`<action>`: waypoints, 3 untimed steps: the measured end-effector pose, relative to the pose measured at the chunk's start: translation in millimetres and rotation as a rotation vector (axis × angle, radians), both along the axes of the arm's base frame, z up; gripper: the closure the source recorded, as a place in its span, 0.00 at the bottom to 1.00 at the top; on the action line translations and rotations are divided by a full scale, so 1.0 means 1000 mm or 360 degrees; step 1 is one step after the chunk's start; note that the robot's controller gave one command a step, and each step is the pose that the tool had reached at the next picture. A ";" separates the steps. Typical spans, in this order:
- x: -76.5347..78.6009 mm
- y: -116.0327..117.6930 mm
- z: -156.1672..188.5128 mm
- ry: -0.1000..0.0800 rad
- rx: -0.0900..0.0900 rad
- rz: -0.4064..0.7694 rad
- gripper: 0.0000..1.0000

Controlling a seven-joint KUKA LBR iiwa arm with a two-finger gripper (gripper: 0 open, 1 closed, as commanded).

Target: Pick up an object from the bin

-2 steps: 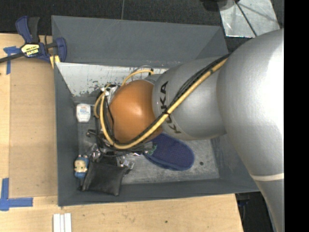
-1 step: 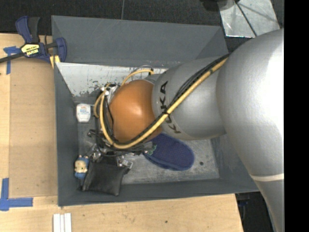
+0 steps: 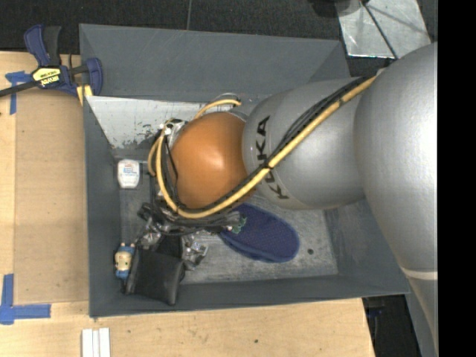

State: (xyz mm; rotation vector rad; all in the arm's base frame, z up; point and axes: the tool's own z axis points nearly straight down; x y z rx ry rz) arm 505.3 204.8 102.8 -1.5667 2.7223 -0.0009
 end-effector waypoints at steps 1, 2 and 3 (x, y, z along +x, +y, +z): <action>0.000 -0.001 0.008 -0.0002 0.0001 -0.0009 1.00; 0.000 -0.002 0.020 0.0002 0.0000 -0.0017 1.00; 0.000 -0.002 0.074 -0.0002 0.0002 -0.0023 1.00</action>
Offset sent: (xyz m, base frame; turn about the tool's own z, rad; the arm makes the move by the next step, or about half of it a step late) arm 0.0001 0.0001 0.0096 0.0000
